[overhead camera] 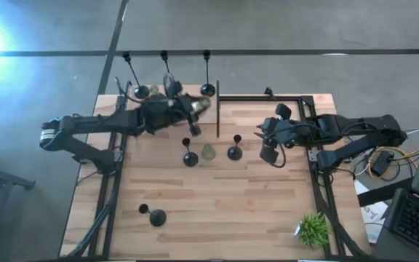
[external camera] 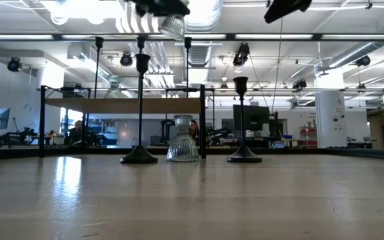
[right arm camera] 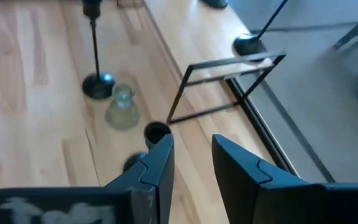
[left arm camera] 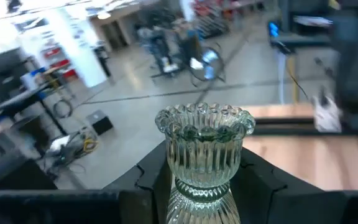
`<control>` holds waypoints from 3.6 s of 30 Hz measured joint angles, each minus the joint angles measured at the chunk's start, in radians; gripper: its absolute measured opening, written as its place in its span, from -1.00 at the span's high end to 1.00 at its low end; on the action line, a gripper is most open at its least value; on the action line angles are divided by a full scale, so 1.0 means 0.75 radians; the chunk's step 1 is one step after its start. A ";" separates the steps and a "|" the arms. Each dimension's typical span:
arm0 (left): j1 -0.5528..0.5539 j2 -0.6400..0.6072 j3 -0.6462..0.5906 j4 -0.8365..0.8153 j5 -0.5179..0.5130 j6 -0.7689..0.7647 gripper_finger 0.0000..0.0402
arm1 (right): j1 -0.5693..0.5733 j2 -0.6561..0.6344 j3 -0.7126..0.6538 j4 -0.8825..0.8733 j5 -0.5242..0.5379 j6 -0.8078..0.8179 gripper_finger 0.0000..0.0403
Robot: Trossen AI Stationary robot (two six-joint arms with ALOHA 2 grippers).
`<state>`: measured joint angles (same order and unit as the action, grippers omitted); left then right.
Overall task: Pick & Place candle stick holders
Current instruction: Put the right green glass candle holder on the shelf
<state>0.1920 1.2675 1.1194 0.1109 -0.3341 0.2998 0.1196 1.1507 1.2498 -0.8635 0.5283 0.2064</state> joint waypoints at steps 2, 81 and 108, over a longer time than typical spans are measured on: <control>0.064 -0.031 -0.071 0.083 0.034 -0.055 0.35 | 0.000 -0.076 -0.104 0.118 0.005 0.000 0.53; 0.492 0.369 -0.542 0.956 -0.026 -0.540 0.32 | -0.105 -0.563 -0.932 1.068 0.153 -0.111 0.67; 0.491 0.357 -0.543 0.931 0.014 -0.567 0.25 | -0.104 -0.562 -0.932 1.070 0.120 -0.115 0.65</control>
<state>0.5602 1.5356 0.7124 0.8088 -0.3236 -0.1252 0.0414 0.7292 0.5510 -0.0612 0.6180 0.1203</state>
